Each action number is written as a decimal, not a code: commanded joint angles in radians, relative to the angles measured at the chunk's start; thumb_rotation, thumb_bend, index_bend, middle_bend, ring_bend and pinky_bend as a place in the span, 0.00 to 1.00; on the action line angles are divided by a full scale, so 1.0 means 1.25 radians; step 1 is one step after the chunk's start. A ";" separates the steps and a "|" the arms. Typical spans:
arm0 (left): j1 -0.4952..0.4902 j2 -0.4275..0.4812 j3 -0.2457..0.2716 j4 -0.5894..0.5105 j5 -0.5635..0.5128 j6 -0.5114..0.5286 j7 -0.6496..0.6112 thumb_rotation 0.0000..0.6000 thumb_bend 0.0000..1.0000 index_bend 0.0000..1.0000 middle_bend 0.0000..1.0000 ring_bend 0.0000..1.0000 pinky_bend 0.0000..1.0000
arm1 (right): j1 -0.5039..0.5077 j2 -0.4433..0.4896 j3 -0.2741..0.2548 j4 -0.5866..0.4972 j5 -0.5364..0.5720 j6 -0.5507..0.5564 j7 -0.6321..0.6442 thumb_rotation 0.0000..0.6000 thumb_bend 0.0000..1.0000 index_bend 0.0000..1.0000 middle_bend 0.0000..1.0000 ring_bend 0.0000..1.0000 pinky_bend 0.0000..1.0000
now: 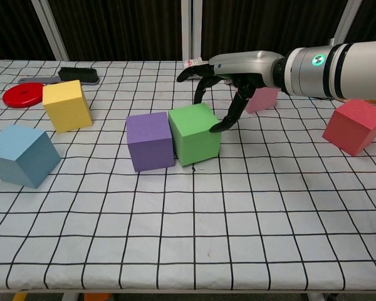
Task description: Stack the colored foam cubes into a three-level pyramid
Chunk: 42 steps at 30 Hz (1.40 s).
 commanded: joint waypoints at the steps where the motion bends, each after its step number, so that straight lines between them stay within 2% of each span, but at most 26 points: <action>1: 0.000 0.000 0.000 0.001 0.001 0.000 -0.002 1.00 0.03 0.16 0.10 0.01 0.22 | -0.004 -0.001 -0.008 -0.004 0.013 0.018 -0.012 1.00 0.19 0.00 0.52 0.07 0.00; 22: 0.000 0.001 0.002 0.009 0.002 -0.003 -0.015 1.00 0.03 0.16 0.10 0.01 0.22 | -0.005 -0.055 -0.028 0.005 0.087 0.116 -0.107 1.00 0.20 0.00 0.53 0.09 0.00; 42: 0.001 0.001 0.005 0.015 0.005 -0.004 -0.025 1.00 0.03 0.16 0.10 0.01 0.22 | -0.005 -0.060 -0.034 -0.017 0.123 0.132 -0.133 1.00 0.21 0.00 0.54 0.10 0.00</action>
